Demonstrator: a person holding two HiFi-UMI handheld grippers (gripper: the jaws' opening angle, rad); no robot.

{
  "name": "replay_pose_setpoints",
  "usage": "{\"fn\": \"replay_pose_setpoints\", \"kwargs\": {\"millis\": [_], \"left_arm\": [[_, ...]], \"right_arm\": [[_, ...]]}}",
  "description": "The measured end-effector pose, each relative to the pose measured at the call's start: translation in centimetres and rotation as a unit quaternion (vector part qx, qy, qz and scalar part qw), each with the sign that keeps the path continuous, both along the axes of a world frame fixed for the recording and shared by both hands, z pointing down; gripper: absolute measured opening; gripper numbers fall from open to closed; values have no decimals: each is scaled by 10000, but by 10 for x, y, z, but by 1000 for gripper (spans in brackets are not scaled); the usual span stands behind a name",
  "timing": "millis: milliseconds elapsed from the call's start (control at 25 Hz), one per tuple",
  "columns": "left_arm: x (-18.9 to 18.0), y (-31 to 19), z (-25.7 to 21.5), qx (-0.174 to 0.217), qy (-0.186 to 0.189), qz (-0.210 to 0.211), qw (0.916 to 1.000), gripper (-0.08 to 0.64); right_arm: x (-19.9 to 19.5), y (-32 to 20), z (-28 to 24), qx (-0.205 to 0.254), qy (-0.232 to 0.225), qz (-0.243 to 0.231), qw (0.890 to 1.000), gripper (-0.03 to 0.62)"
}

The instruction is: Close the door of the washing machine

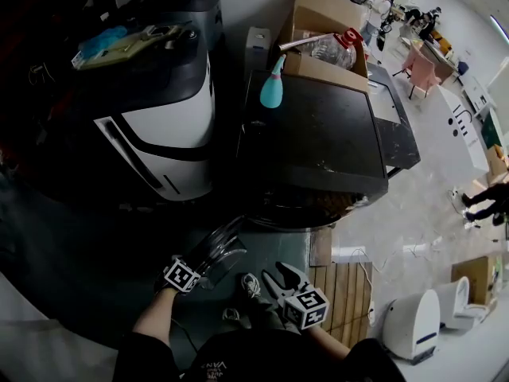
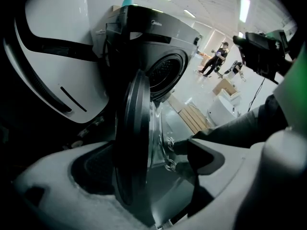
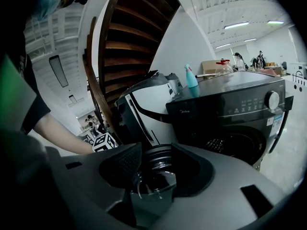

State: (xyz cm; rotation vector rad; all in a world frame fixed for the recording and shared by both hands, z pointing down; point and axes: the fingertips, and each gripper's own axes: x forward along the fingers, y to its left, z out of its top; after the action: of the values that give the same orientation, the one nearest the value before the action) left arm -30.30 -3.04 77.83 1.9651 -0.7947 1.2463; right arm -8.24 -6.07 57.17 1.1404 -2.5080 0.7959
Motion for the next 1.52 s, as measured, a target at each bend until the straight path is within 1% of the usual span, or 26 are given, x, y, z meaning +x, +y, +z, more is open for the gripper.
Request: {"fn": "replay_pose_setpoints", "kwargs": {"millis": [200,320,440,600,760,880,960,1120,1320,1520], "left_arm": [[41,34,-5,-81,509,230,9984,459],[65,53,-8,-81,651,594,9961,459],[91,70,-12,-21,817,942,9922,459],[128,84,-15,-38,1084,1246,9863,460],[165,87,-17,-132,1309,1590,9785,459],[191,86,-19,-155,1379,1778,9742,459],[209,82,-21,-183,1414,1859,9722,459],[243,72,-25,-302,1508,1830,9710,457],[281,57,-28,-410,1579,1725,9714,457],[318,35,-30,-400,1687,1616,9715,452]], "right_arm": [[10,47,6,-34,-10,379,9993,176],[17,72,5,-35,-77,648,9979,176],[31,95,7,-12,-65,986,9951,176],[50,119,8,0,-57,1423,9898,176],[73,133,15,-73,-3,1840,9829,176],[93,132,18,-83,14,2129,9770,176],[107,130,24,-100,67,2208,9753,176],[133,121,35,-189,194,2233,9744,175],[166,101,53,-406,418,2098,9760,175],[198,81,69,-630,537,1971,9769,175]]}}
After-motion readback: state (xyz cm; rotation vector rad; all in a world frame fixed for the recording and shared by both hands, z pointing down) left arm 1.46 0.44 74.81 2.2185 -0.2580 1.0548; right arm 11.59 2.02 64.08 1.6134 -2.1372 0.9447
